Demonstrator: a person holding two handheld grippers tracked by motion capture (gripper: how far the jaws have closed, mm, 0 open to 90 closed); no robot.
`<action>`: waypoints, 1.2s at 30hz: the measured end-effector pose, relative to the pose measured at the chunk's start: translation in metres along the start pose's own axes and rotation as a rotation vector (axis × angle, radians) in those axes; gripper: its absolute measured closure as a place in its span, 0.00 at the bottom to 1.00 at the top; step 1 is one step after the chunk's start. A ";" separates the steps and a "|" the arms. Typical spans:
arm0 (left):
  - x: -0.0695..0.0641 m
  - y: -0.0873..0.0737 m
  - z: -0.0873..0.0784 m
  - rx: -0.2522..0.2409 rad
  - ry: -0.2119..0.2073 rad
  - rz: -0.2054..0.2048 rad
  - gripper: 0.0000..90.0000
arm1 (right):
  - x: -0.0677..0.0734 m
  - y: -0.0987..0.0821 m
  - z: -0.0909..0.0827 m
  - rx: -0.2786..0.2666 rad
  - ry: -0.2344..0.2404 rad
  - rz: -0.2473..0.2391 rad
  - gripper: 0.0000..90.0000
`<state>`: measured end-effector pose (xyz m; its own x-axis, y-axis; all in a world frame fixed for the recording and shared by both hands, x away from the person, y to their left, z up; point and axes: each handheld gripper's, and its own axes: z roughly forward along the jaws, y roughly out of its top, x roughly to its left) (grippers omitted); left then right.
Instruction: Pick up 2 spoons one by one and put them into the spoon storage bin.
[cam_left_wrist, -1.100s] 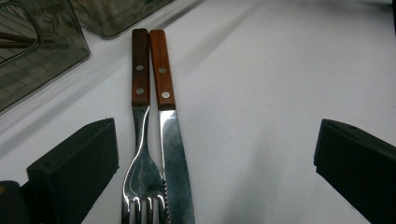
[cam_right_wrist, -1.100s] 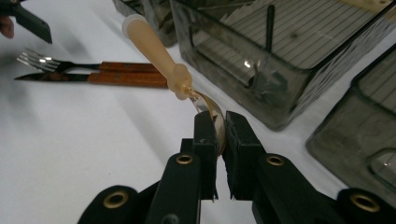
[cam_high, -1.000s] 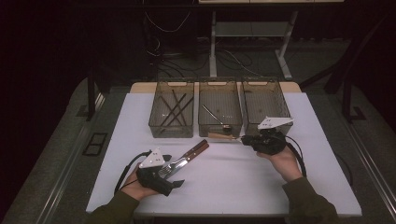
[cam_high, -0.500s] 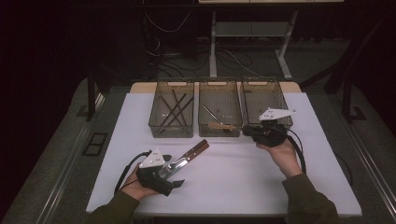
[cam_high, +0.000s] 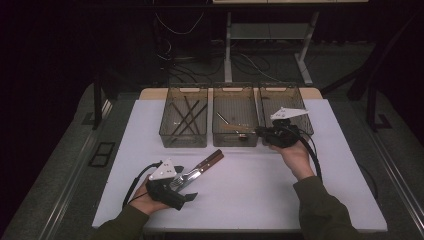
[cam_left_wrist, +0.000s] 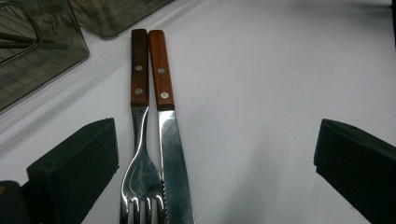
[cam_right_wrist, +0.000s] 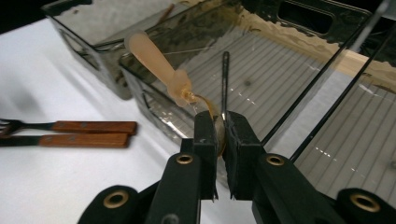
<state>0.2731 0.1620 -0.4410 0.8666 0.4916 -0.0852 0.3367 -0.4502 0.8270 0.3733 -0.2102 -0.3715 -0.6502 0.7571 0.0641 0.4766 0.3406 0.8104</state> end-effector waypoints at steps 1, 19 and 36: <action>0.000 0.000 0.000 -0.001 0.000 -0.001 0.00 | -0.001 0.001 0.002 0.005 -0.006 0.002 0.93; -0.001 0.000 0.000 -0.006 -0.005 -0.001 0.00 | -0.007 0.015 0.037 0.075 -0.044 0.026 0.93; 0.000 0.000 -0.001 -0.002 -0.003 0.002 0.00 | -0.009 0.016 0.026 0.019 0.022 0.074 0.61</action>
<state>0.2727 0.1624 -0.4405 0.8683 0.4888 -0.0848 0.3342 -0.4500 0.8281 0.4024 -0.1974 -0.3748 -0.6256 0.7682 0.1361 0.5349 0.2954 0.7916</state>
